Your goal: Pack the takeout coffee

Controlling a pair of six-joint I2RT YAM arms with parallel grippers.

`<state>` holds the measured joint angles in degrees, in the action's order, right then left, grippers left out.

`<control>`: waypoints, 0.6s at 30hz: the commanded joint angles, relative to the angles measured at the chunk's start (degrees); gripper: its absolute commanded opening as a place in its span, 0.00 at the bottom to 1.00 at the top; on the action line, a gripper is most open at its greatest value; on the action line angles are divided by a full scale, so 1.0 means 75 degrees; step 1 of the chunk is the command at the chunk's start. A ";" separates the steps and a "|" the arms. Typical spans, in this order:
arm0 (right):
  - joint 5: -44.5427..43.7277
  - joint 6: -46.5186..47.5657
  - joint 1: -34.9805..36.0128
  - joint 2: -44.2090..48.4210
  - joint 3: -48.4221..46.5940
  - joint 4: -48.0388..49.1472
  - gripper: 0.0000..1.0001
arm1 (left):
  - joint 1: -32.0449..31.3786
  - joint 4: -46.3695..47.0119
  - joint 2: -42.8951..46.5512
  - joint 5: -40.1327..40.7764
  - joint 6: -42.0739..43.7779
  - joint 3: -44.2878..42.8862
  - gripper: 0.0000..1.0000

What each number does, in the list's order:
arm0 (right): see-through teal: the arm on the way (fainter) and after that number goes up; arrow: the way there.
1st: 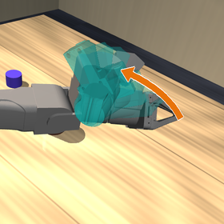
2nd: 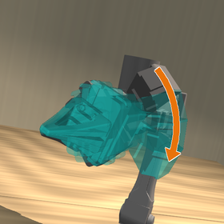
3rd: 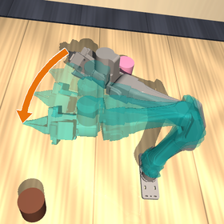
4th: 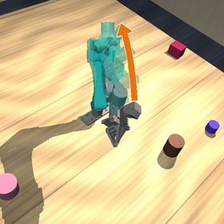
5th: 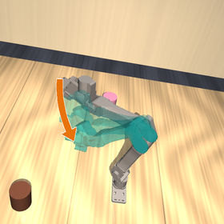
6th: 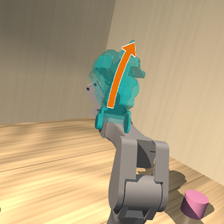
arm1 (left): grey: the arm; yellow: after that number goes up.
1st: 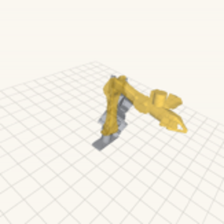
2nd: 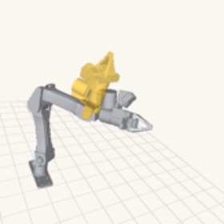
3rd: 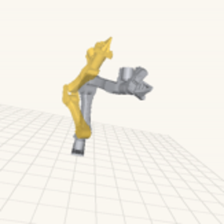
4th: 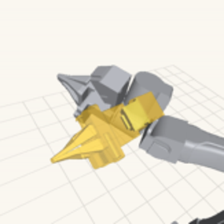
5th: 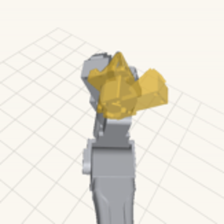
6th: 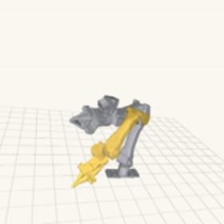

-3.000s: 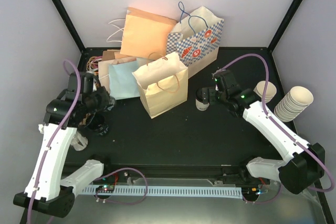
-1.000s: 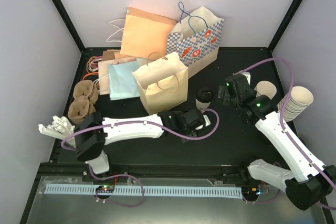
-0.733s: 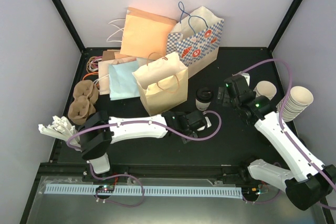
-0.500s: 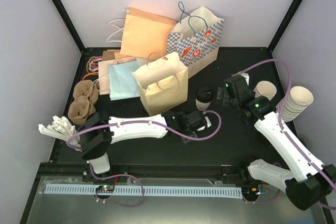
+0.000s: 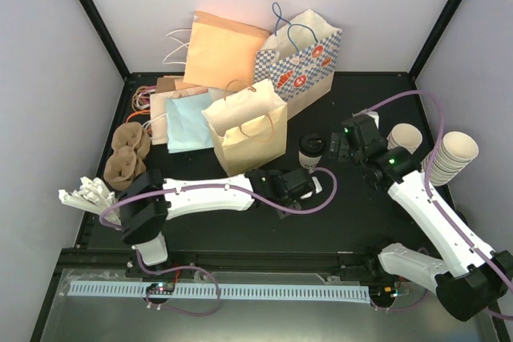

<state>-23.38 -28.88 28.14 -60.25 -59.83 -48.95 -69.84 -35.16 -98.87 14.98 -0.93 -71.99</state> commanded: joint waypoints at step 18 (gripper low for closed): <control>0.0718 -0.0143 -0.0050 -0.0069 -0.0378 -0.0163 1.00 | -0.0027 0.0033 0.1070 0.0649 -0.0215 -0.0316 0.42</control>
<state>-20.78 -28.95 28.14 -60.45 -60.07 -49.39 -69.84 -36.07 -95.07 17.65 -1.65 -73.01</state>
